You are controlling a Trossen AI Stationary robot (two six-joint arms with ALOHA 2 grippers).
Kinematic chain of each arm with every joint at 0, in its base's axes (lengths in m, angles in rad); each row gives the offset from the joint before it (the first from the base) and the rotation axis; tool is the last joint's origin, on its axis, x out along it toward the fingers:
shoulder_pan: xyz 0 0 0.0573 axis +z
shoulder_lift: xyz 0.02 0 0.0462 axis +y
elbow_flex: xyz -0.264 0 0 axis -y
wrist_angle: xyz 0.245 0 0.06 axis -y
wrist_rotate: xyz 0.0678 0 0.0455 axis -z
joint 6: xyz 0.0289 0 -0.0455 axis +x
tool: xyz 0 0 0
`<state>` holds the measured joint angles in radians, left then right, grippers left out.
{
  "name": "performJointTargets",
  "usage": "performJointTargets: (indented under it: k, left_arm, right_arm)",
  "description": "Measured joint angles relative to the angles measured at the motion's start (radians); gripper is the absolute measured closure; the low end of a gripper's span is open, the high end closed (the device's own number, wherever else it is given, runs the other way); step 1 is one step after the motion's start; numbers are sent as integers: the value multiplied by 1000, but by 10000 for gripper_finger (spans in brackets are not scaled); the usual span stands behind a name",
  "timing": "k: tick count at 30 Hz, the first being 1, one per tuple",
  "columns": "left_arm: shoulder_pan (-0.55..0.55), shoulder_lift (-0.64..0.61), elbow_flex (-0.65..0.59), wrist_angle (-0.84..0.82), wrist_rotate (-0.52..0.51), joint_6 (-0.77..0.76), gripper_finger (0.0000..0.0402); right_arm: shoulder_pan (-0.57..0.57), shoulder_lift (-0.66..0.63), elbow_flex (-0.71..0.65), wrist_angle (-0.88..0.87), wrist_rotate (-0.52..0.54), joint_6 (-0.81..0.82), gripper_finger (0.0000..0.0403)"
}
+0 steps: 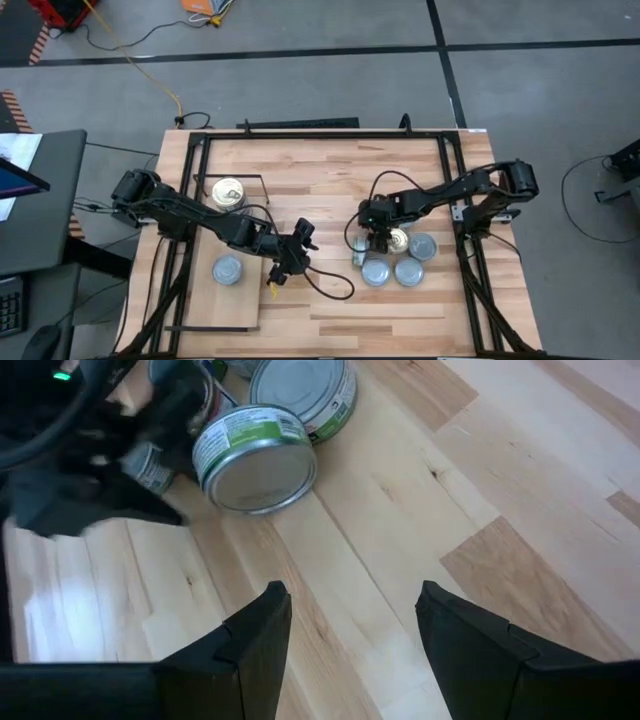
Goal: Stack canned seafood by type on shelf
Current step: Stack the green and white tuna can on the green and white tuna can on the shelf
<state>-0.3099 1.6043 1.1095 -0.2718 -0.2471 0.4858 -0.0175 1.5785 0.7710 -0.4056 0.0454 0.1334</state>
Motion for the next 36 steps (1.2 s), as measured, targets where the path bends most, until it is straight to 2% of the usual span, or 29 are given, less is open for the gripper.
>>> performJointTargets:
  k: [4, 8, 12, 18, 21, 28, 31, 36]
  left_arm:
    - [1, 0, 0, 11, 38, -42, 196]
    - [18, 0, 0, 96, 90, -156, 196]
    - [42, 0, 0, 137, 64, -181, 196]
    - [89, 0, 1, 244, 35, -189, 196]
    - [112, 0, 18, 230, 59, -193, 196]
    - [107, 1, 34, 206, 146, -286, 196]
    - [78, 1, 34, 204, 113, -335, 196]
    - [17, 1, 34, 218, 43, -449, 196]
  right_arm:
    - [-4, -76, 30, -36, 13, -7, 127]
    - [18, -147, 31, -45, 9, 0, 127]
    - [51, -188, 32, -27, 11, 35, 127]
    - [100, -147, 33, -40, 89, 117, 127]
    - [118, -128, 33, -29, 134, 176, 127]
    - [159, -80, 34, 58, 141, 325, 127]
    - [170, -66, 34, 76, 149, 376, 127]
    - [202, -68, 34, 93, 249, 454, 127]
